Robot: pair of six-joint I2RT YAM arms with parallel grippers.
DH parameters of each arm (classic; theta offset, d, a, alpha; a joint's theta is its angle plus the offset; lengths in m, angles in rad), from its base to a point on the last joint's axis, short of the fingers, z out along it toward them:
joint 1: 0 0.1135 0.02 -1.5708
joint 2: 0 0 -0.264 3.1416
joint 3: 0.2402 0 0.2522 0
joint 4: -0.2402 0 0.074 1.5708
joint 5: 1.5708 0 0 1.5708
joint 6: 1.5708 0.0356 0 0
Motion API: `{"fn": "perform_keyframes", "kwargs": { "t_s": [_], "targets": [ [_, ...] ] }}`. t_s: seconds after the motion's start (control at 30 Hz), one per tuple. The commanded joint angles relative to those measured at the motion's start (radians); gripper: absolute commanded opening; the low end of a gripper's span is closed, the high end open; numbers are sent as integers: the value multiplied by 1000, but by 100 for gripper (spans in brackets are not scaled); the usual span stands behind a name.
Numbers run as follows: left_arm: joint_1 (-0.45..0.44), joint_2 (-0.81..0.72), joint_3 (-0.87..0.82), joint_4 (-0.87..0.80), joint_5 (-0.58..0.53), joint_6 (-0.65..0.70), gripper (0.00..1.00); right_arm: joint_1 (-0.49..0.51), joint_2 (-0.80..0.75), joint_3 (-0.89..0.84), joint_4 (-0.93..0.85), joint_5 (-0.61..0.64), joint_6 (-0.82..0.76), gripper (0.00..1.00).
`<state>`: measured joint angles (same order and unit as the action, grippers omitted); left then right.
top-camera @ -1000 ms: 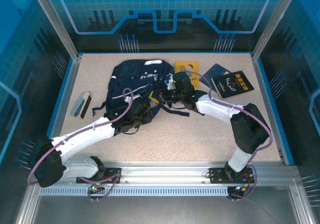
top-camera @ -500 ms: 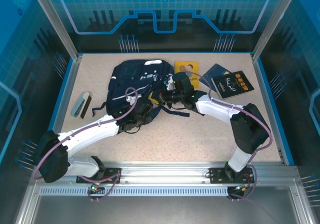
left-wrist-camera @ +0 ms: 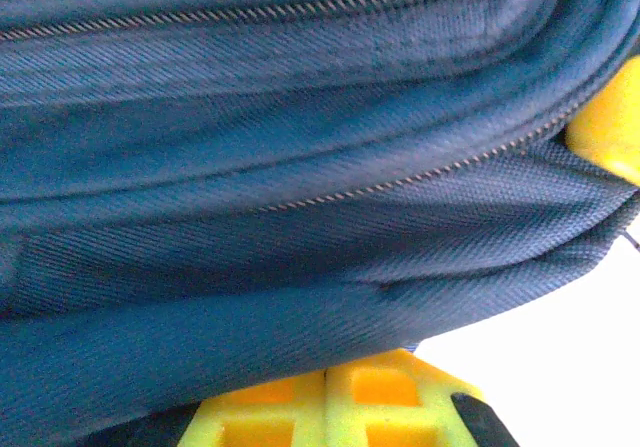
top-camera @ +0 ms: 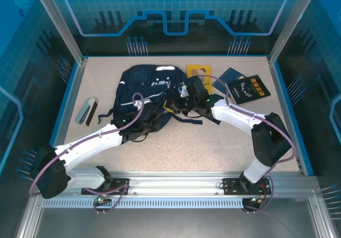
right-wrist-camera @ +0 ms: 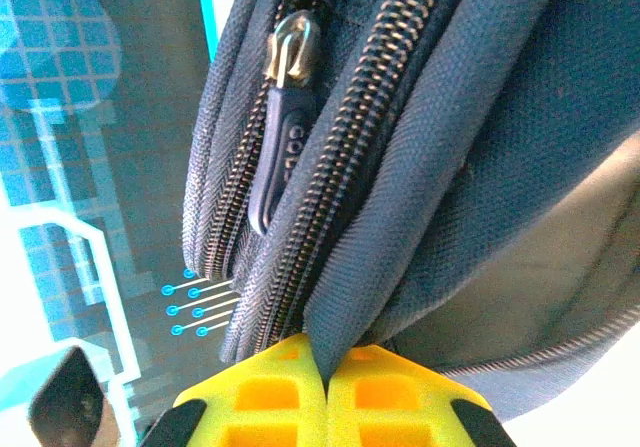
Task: Pack the student bag
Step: Unzip the student bag at the center of the table.
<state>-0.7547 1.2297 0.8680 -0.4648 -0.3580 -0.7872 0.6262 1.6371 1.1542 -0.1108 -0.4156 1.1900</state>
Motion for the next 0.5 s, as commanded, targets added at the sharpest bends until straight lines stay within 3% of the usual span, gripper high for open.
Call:
{"fn": "perform_keyframes", "kwargs": {
  "t_s": [0.0,0.23,0.47],
  "targets": [
    [47,-65,-41,-78,-22,86,0,-49,-87,15,-129,80,-96,0],
    [182,-127,-100,-73,106,213,0,-111,-84,9,-210,139,-150,0],
    [252,-110,-67,-109,210,318,0,-117,-62,9,-286,226,-198,0]
  ]
}}
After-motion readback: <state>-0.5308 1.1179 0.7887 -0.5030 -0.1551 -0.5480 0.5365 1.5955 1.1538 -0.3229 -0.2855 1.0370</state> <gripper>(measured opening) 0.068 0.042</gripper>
